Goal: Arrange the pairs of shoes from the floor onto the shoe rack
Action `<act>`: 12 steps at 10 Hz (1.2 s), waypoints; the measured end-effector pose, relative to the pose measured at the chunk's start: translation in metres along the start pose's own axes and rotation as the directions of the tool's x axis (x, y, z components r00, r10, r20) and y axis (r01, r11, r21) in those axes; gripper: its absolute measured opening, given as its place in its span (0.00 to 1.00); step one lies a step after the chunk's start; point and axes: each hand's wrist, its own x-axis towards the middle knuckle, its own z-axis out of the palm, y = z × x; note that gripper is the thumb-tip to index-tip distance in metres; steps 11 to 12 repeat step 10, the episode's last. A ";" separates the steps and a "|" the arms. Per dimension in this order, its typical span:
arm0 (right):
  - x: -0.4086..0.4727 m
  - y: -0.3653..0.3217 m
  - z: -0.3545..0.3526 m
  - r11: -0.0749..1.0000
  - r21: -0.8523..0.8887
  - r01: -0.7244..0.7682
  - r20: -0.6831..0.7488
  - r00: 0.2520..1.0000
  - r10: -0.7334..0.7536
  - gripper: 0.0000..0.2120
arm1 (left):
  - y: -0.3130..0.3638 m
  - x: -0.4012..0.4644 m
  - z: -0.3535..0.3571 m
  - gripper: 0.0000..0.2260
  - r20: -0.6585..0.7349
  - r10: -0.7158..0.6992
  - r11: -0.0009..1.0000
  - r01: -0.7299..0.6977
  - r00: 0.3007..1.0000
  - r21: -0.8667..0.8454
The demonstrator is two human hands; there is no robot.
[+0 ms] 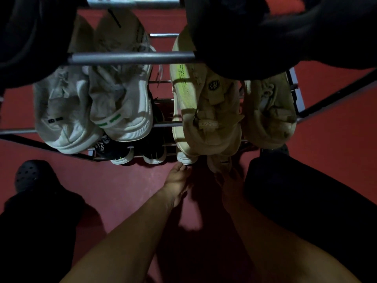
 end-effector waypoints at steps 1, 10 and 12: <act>0.000 0.005 -0.010 0.999 0.022 -0.024 -0.042 0.999 0.025 0.19 | 0.001 -0.001 -0.001 0.16 -0.003 0.011 1.000 -0.011 1.000 0.011; -0.005 0.002 0.003 0.659 -0.721 0.215 0.187 0.976 -0.114 0.18 | -0.009 -0.030 -0.033 0.24 0.058 0.269 0.512 -0.193 0.961 0.837; -0.005 0.002 0.003 0.659 -0.721 0.215 0.187 0.976 -0.114 0.18 | -0.009 -0.030 -0.033 0.24 0.058 0.269 0.512 -0.193 0.961 0.837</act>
